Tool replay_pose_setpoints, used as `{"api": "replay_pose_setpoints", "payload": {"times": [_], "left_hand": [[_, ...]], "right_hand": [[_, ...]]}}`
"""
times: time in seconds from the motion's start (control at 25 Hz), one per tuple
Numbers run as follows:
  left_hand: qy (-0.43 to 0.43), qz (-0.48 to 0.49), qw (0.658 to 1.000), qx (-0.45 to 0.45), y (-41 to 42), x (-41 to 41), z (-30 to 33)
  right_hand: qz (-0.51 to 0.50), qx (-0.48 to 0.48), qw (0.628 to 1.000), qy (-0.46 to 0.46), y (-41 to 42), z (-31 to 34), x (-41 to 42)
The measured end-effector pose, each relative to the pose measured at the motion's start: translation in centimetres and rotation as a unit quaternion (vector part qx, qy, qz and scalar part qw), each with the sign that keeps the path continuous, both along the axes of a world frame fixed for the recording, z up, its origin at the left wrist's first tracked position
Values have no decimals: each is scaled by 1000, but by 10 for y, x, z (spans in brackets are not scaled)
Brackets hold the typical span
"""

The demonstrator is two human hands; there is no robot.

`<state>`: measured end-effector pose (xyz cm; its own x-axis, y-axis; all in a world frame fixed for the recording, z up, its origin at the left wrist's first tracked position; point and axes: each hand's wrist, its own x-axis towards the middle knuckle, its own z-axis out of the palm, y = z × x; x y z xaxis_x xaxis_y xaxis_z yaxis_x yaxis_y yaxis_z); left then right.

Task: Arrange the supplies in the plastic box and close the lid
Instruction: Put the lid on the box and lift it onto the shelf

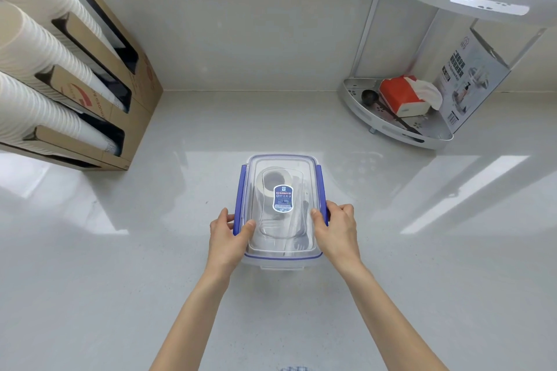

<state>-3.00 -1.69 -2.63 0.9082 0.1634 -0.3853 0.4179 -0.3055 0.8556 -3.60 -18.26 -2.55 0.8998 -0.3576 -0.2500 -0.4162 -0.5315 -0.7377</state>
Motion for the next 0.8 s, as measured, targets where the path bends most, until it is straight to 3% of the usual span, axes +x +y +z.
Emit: {"api": "replay_pose_setpoints", "payload": {"times": [0.4,0.8], "left_hand": [[-53,25,998,32,-6,-4,-3],[36,10,994,-105,5,0,2]], "right_hand": [[7,7,1000,-19,-2,-4,-1],[12,117,993,26,-10,-11,-18]]}}
